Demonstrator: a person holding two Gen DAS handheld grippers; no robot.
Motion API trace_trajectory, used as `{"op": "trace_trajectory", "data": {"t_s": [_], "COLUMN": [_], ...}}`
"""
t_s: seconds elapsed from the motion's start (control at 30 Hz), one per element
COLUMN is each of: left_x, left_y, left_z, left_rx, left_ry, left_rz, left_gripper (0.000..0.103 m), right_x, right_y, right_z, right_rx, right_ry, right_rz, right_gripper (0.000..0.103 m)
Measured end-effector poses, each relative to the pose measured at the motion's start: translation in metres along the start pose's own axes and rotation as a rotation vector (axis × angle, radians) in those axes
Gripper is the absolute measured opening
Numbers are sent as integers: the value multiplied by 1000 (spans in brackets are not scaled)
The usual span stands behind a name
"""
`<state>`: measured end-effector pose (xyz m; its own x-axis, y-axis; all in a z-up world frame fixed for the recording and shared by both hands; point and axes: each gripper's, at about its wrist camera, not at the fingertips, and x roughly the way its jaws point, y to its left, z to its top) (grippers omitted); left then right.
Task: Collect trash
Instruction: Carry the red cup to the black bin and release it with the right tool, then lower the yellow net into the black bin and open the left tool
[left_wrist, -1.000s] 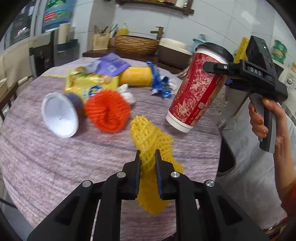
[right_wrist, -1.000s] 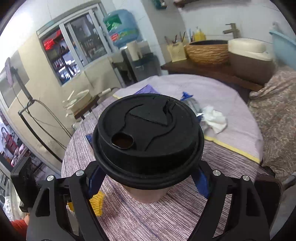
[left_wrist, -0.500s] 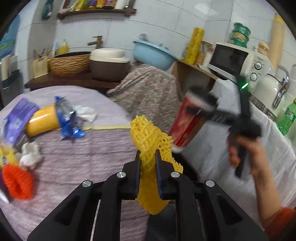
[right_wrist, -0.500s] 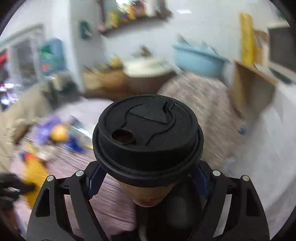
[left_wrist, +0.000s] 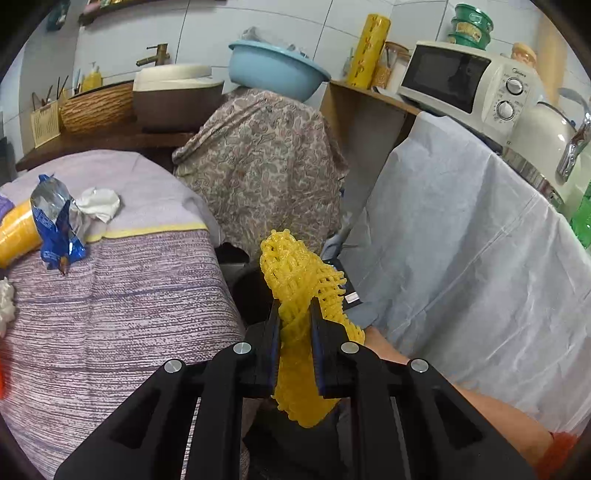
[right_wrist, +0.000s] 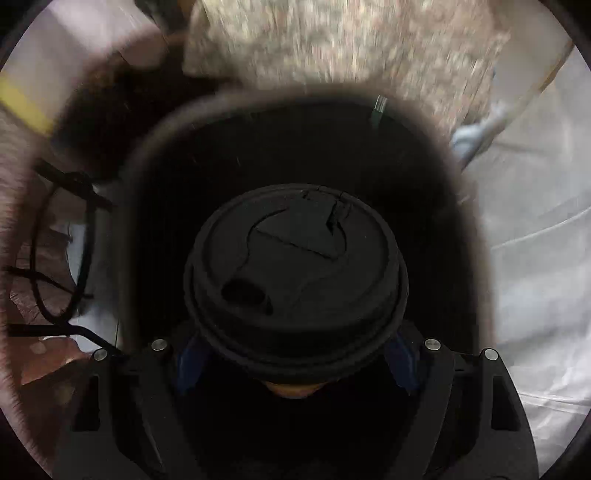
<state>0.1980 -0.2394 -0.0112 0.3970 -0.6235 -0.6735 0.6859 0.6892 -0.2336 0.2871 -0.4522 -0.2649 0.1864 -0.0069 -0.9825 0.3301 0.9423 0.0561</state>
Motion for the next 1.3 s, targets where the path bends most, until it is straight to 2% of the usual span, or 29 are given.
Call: {"op": "trace_trajectory", "data": {"t_s": [0.17, 0.3, 0.53, 0.6, 0.73, 0.83, 0.93, 1.03, 1.1, 1.2, 1.27, 1.3], "left_x": [16, 28, 47, 54, 72, 92, 118, 149, 168, 191, 201, 205], "left_y": [3, 5, 7, 6, 6, 0, -9, -18, -22, -29, -31, -30], "left_z": [0, 2, 3, 5, 11, 17, 20, 18, 14, 7, 4, 3], "left_rx": [-10, -9, -4, -1, -8, 11, 20, 25, 11, 8, -7, -17], "left_ry": [25, 45, 81, 95, 132, 177, 230, 283, 322, 370, 388, 397], "left_rz": [14, 30, 39, 37, 42, 37, 26, 41, 22, 9, -1, -1], "left_gripper": [15, 15, 15, 15, 15, 15, 15, 15, 15, 15, 23, 36], "right_x": [29, 37, 16, -1, -59, -112, -144, -165, -167, -177, -173, -173], "right_y": [3, -1, -8, -6, -5, -16, -36, -47, -43, -35, -38, -42], "right_z": [-2, -5, -19, -23, -57, -90, -116, -137, -134, -140, -146, -146], "right_rx": [-39, -21, -12, -16, 4, 48, 83, 106, 111, 94, 85, 83], "right_ry": [57, 105, 67, 31, -80, -217, -296, -328, -344, -370, -379, -378], "right_rz": [-49, -30, -1, -35, -93, -167, -200, -247, -263, -242, -271, -299], "right_gripper": [80, 81, 85, 85, 85, 85, 86, 87, 87, 87, 87, 87]}}
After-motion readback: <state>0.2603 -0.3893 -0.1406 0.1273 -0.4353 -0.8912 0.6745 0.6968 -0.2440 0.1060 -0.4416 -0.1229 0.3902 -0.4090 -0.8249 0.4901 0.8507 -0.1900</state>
